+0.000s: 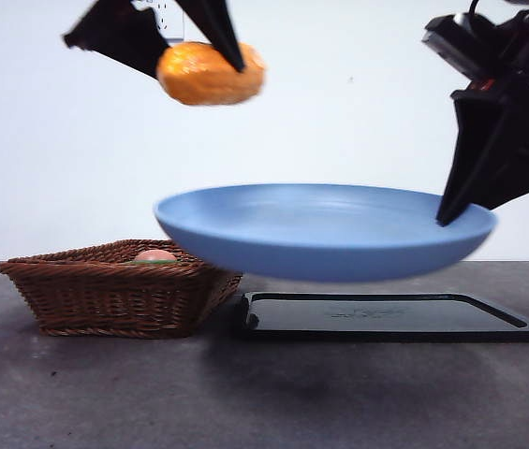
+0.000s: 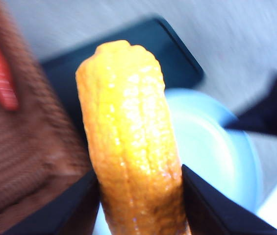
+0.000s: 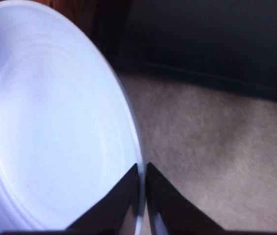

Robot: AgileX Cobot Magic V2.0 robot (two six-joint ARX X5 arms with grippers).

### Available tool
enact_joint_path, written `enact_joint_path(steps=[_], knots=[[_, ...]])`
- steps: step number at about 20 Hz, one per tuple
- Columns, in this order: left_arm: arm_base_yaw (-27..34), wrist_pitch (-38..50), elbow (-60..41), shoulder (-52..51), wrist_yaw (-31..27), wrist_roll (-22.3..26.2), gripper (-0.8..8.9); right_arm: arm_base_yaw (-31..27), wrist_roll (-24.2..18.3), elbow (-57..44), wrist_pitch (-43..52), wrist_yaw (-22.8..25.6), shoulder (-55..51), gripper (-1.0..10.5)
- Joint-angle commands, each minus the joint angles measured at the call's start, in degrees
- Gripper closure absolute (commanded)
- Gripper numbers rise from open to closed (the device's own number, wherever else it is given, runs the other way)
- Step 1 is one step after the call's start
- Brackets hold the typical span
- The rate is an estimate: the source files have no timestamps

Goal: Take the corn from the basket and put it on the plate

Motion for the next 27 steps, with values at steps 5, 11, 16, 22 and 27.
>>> enact_joint_path(steps=[5, 11, 16, 22, 27], knots=[[-7.3, 1.5, 0.6, 11.4, 0.2, 3.3, 6.51, -1.4, 1.2, 0.7, 1.7, -2.9, 1.4, 9.4], [-9.4, 2.8, 0.6, 17.1, 0.2, 4.7, 6.26, -3.2, 0.2, 0.7, 0.7, -3.3, 1.4, 9.4], [-9.7, 2.9, 0.6, 16.9, 0.2, 4.7, 4.86, -4.1, -0.7, 0.7, 0.3, -3.3, 1.6, 9.4], [-9.8, 3.1, 0.7, 11.8, 0.3, 4.6, 4.86, -4.4, -1.0, 0.7, 0.0, -2.7, 2.0, 9.4], [-9.8, 2.2, 0.8, 3.3, 0.3, 4.3, 4.86, -7.5, -0.9, 0.8, 1.6, -2.7, 2.5, 9.4]])
